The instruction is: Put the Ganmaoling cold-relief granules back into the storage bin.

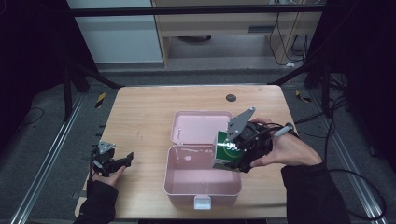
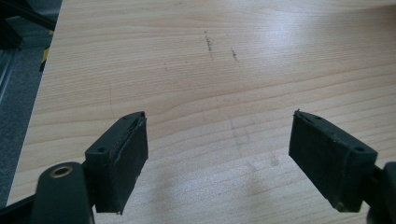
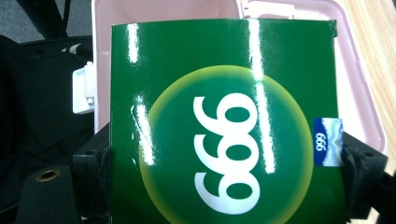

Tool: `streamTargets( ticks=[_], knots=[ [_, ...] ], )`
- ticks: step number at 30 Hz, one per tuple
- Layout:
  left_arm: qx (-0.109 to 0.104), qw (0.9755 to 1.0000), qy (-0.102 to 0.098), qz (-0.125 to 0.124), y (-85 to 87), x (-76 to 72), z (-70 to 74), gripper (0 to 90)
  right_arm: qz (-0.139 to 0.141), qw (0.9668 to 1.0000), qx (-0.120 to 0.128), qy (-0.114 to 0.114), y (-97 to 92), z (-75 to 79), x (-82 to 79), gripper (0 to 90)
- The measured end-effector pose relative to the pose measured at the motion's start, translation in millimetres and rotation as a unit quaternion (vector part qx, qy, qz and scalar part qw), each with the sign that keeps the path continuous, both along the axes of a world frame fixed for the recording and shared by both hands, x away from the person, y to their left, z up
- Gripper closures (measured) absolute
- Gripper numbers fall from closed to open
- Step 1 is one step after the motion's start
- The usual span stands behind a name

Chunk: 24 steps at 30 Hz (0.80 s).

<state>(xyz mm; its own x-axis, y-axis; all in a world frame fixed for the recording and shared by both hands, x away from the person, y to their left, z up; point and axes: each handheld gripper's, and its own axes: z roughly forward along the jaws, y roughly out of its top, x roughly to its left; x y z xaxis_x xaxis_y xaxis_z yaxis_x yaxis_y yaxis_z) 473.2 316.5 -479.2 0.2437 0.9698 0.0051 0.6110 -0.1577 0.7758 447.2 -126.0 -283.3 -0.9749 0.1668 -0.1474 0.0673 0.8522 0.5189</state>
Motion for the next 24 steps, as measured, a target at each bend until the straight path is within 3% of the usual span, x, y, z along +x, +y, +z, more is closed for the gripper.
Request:
streamTargets(
  ticks=[7, 20, 24],
  knots=[
    [-0.001, 1.0000, 0.000, 0.001, 0.6, -0.1, 0.2, 19.0, 0.011, 0.9999, -0.008, 0.000, 9.4, -8.9, 1.3, 16.0],
    [-0.002, 1.0000, -0.003, 0.001, 1.2, -0.6, 0.8, 19.0, 0.034, 0.9978, -0.056, 0.003, 26.2, -31.2, 2.1, 16.1],
    [-0.001, 1.0000, -0.002, 0.000, 0.9, -0.4, 0.5, 19.0, 0.032, 0.9984, -0.044, 0.011, 23.7, -38.4, 4.2, 16.1]
  ],
)
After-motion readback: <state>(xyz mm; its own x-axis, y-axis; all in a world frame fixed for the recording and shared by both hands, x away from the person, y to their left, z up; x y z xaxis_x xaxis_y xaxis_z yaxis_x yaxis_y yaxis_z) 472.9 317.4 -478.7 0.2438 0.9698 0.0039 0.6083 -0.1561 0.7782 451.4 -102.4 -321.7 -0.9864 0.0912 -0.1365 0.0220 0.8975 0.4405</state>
